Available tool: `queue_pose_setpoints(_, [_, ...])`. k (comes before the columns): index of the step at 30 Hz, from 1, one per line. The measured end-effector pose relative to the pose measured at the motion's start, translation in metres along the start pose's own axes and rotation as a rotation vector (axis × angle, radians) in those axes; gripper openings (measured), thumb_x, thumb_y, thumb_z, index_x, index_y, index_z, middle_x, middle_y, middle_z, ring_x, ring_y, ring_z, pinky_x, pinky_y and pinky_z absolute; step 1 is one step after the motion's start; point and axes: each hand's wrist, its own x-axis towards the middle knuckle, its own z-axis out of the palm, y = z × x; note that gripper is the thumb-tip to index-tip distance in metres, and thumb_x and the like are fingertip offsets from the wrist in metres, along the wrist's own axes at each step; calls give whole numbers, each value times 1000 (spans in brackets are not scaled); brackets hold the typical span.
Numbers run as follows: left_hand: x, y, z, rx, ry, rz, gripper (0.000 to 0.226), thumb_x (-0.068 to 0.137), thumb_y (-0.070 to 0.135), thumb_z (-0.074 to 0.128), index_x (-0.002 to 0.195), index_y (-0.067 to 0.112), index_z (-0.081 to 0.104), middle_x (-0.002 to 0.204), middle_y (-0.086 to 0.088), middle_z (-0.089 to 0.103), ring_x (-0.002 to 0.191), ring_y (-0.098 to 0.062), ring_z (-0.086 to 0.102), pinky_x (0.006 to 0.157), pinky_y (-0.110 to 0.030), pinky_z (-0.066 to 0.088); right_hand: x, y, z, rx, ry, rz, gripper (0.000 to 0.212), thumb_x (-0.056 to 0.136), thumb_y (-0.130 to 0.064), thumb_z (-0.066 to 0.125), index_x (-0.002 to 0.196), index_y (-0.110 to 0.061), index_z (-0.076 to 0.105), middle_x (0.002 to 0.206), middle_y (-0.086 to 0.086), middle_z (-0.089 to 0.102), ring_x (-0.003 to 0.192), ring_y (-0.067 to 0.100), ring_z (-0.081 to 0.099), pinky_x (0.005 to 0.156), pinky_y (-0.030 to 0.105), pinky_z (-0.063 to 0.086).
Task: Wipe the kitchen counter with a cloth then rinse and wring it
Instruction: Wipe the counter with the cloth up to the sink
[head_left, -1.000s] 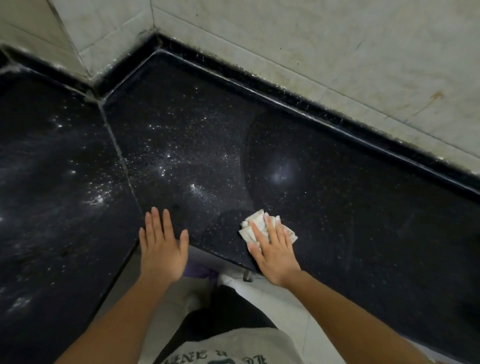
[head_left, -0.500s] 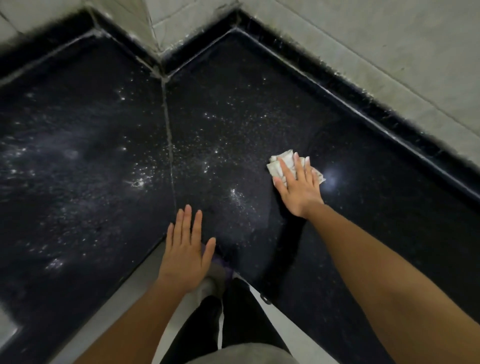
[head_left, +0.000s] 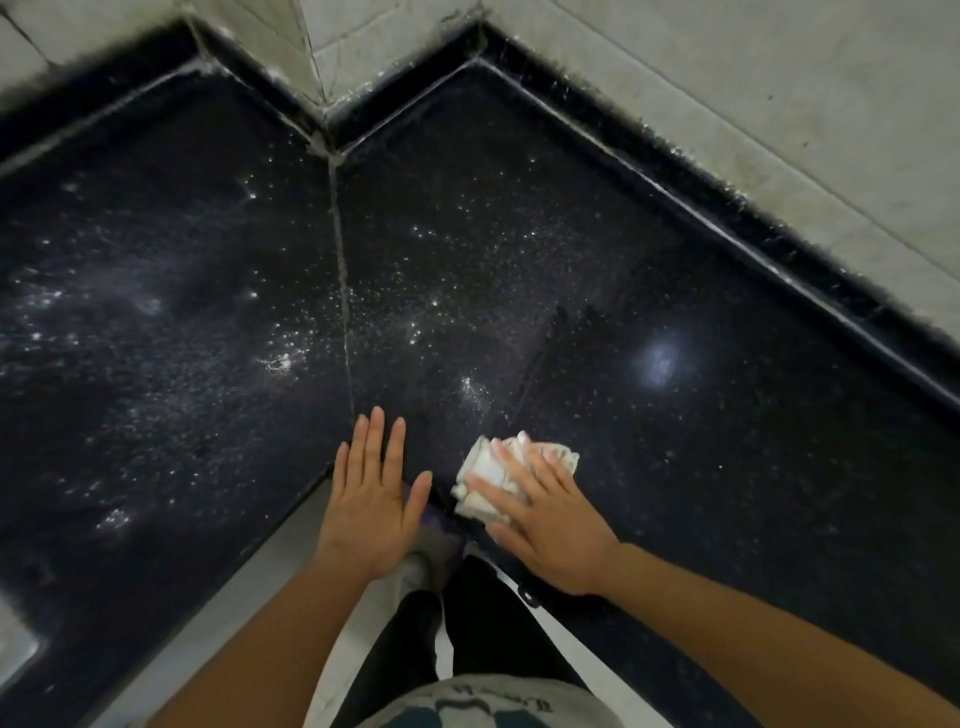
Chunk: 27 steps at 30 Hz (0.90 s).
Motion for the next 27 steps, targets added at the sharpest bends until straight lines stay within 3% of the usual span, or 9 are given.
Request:
queue_pose_setpoints(5, [0,1,0,9,27,-2,69,98,54,11,150,9,14,157,-14,12,146,-20,-7,116,-37,-3,23,32,-23,-112,-71,-264,54,100,-55,20,150,-46,3,161,-2,-7,146,23,-17,117,39,-14])
queue_pose_setpoints(8, [1,0,1,21,44,-2,68,99,54,12,150,10,12,157,-14,13,146,-21,-5,116,-36,-3,58,48,-41,-156,-50,-264,54,99,-54,17,147,-45,-4,159,-4,-11,144,20,-20,116,35,-16])
queue_pose_setpoints(12, [0,0,1,41,56,1,67,99,53,13,151,13,6,157,-13,12,146,-21,-7,116,-36,-4,106,53,-62,-96,-45,-63,55,101,-52,16,148,-39,-10,153,-9,-25,140,15,-29,116,35,-17])
queue_pose_setpoints(22, [2,1,-3,60,19,-21,65,100,53,12,150,11,12,156,-14,14,145,-20,-5,115,-34,-6,132,58,-75,152,1,441,55,102,-48,9,151,-32,-11,158,0,-25,143,24,-27,116,40,-15])
queue_pose_setpoints(24, [2,1,-3,64,6,-22,66,100,53,12,150,11,13,156,-15,15,145,-20,-4,115,-35,-5,116,40,-65,164,-3,388,56,100,-47,9,150,-34,-12,157,1,-26,142,26,-29,118,44,-13])
queue_pose_setpoints(27, [2,2,-5,56,17,-25,65,100,52,12,149,9,15,155,-16,19,145,-21,-4,115,-35,-3,69,20,-41,85,-8,123,55,97,-53,5,148,-39,-9,159,-1,-20,143,24,-26,118,43,-10])
